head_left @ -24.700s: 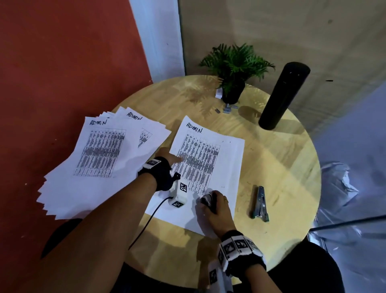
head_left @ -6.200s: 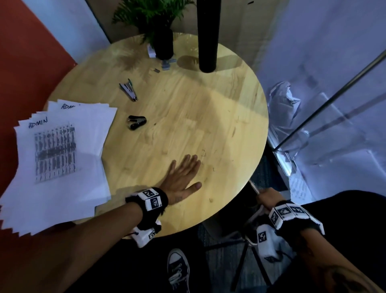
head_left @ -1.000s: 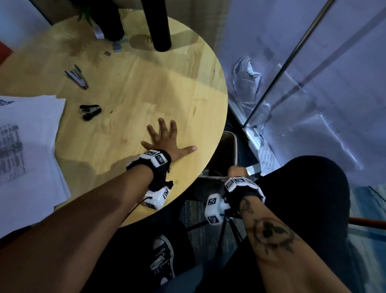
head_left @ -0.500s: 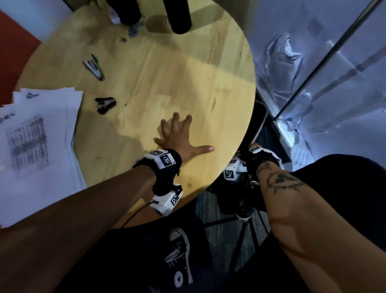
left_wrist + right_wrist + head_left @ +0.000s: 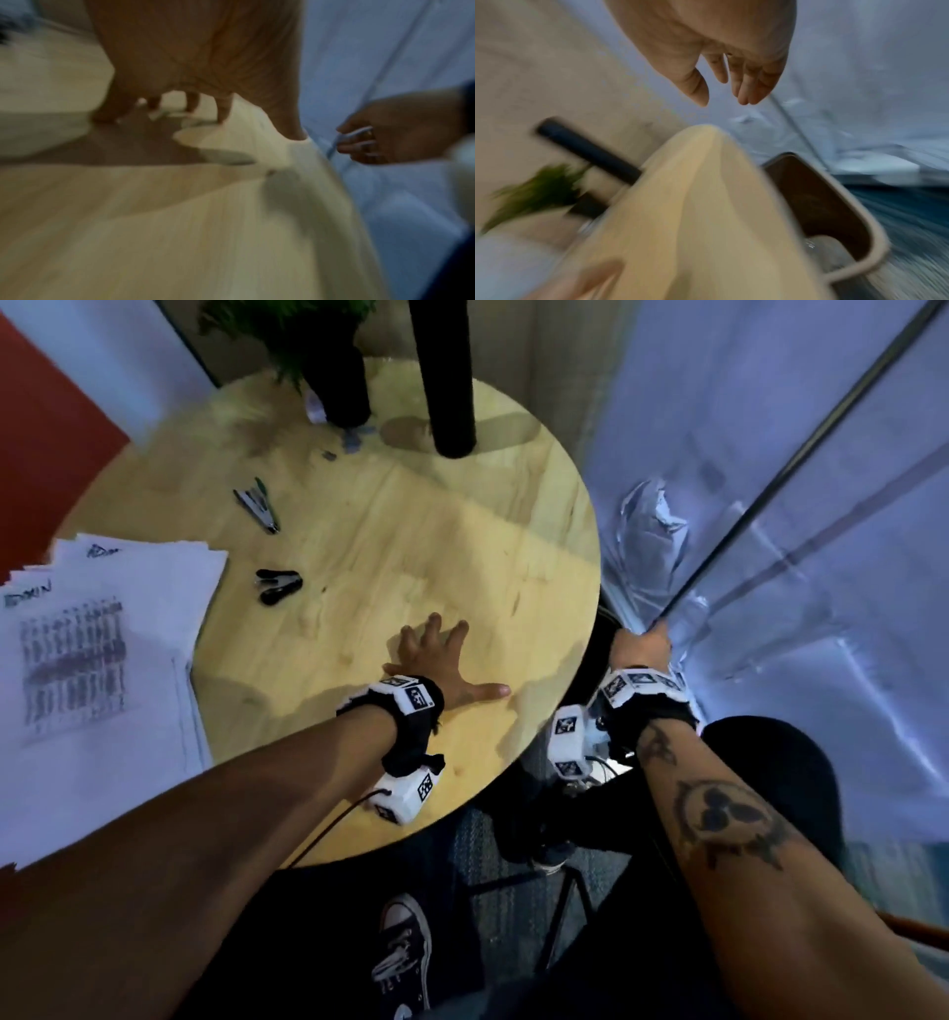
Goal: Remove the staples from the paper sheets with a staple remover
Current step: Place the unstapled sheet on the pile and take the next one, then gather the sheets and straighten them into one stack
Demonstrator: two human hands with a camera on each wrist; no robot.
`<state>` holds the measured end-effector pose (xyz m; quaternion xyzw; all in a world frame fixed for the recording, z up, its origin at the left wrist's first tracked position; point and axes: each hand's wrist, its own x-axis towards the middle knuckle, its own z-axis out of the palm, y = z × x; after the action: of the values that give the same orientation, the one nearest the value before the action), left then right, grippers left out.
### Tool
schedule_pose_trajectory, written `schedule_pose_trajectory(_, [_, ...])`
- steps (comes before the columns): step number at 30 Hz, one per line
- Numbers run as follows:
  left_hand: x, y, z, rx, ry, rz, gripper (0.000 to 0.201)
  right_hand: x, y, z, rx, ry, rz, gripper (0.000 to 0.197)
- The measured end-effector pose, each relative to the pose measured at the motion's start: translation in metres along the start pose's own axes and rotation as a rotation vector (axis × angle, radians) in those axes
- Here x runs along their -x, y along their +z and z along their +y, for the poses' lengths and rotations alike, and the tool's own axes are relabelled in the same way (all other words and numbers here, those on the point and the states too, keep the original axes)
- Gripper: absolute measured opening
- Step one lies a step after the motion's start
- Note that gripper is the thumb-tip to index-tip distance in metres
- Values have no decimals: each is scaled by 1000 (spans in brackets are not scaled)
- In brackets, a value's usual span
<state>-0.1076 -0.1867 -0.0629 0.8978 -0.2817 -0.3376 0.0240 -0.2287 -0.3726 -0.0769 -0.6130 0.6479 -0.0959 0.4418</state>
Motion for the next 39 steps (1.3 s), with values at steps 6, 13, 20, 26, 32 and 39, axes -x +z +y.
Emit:
schedule_pose_trajectory(6, [42, -65, -74, 919, 13, 152, 33, 129, 66, -60, 213, -582, -342, 53])
schedule_pose_trajectory(13, [129, -82, -286, 742, -316, 609, 28, 262, 186, -34, 763, -799, -906, 37])
schedule_pose_trajectory(20, [168, -62, -427, 547, -689, 533, 45, 317, 245, -29, 937, -710, -888, 68])
schedule_pose_trajectory(26, [143, -59, -468, 644, -725, 542, 75, 313, 260, -26, 1136, -736, -839, 103])
schedule_pose_trajectory(32, [132, -46, -493, 518, -665, 468, 114, 304, 267, -42, 1163, -855, -916, 80])
schedule_pose_trajectory(39, [117, -39, -503, 699, -598, 328, 103, 311, 259, -45, 1178, -919, -831, 69])
